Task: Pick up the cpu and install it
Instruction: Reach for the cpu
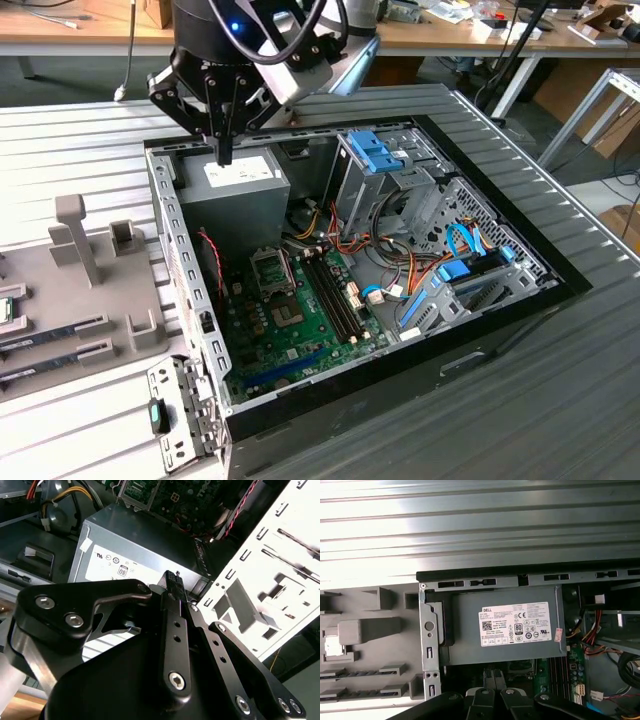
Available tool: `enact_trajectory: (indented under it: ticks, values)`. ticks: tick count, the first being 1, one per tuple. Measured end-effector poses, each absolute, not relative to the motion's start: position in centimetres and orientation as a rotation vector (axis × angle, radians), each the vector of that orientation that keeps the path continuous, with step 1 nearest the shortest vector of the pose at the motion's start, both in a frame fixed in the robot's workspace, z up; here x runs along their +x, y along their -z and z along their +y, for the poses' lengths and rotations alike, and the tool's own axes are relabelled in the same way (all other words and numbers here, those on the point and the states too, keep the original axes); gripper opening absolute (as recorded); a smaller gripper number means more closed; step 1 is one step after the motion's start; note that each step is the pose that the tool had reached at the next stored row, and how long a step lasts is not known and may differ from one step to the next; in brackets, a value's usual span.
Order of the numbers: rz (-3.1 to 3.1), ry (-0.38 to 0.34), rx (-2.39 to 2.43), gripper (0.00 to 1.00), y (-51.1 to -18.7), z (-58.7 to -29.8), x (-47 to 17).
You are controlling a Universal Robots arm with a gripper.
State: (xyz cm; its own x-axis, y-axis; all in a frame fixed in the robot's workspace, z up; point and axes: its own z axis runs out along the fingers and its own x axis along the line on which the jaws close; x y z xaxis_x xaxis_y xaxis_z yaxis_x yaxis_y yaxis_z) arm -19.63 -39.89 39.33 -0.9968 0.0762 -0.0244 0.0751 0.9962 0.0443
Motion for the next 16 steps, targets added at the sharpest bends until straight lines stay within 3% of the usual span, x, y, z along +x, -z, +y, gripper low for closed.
enact_trajectory:
  ticks: [16]
  values:
    - [3.112, -0.068, 0.118, 0.11, -39.33, -39.89, -20.58]
